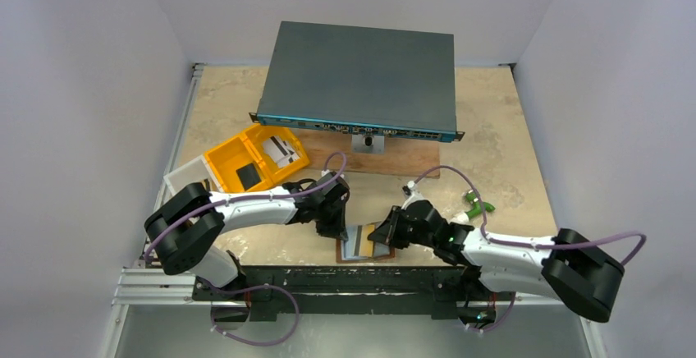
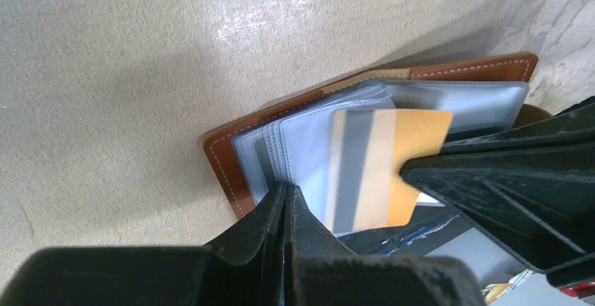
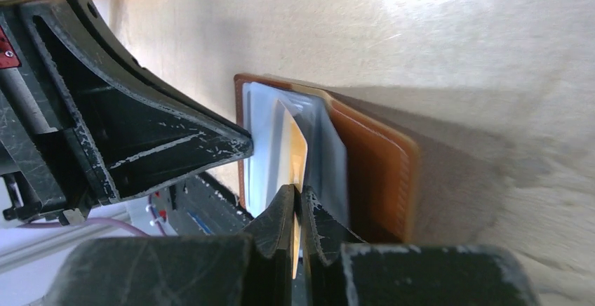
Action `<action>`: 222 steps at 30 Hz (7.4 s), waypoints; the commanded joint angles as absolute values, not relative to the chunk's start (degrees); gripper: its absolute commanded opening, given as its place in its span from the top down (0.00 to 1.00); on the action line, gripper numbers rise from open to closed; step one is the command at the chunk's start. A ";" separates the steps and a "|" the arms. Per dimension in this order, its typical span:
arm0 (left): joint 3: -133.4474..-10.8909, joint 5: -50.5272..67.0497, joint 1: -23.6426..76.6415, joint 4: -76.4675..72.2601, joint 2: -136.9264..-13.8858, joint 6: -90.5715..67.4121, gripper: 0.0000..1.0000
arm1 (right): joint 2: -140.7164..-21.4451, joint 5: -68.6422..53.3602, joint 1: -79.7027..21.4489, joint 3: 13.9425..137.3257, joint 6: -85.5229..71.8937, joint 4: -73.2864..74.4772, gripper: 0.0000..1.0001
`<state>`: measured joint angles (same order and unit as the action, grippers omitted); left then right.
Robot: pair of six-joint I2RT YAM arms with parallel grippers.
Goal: Take the credit cards out of the card holder
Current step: Move the credit card to the storage box, then place the credit card in the storage box, then remove the credit card from the card holder.
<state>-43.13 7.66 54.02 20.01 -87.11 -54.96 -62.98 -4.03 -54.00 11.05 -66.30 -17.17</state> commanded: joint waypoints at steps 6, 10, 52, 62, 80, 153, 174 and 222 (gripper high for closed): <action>-40.20 -1.84 53.00 26.22 -90.14 -53.23 1.00 | -55.31 2.48 -53.25 12.21 -62.50 -1.60 1.00; -40.38 -1.67 53.00 26.19 -89.60 -52.81 1.00 | -55.30 2.71 -53.17 12.77 -62.15 -0.79 1.00; -40.23 25.29 37.95 25.90 -52.91 -40.72 0.48 | -53.36 -8.06 -50.19 31.86 -60.23 -1.99 1.00; -35.63 39.83 30.43 17.67 -48.29 -43.24 0.46 | -56.10 -17.62 -48.62 32.20 -65.61 -17.21 1.00; -30.57 47.44 30.07 1.04 -49.54 -53.74 0.77 | -63.02 -22.25 -48.54 32.20 -69.07 -27.33 1.00; -66.86 -17.80 -10.33 58.72 -68.07 -26.80 0.28 | -60.54 -4.92 -48.95 46.15 -41.18 13.60 0.01; -45.77 20.46 6.47 50.69 -45.69 -30.88 0.32 | -83.46 9.44 -74.14 54.70 -52.33 10.04 0.65; -34.99 19.41 42.28 16.91 -72.89 -51.09 0.90 | -81.85 18.36 -70.42 40.60 -60.43 13.21 0.44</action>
<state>-35.14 19.31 40.95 23.11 -70.24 -49.15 -80.95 18.28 -70.65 39.99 -60.38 17.56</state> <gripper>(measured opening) 0.122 0.555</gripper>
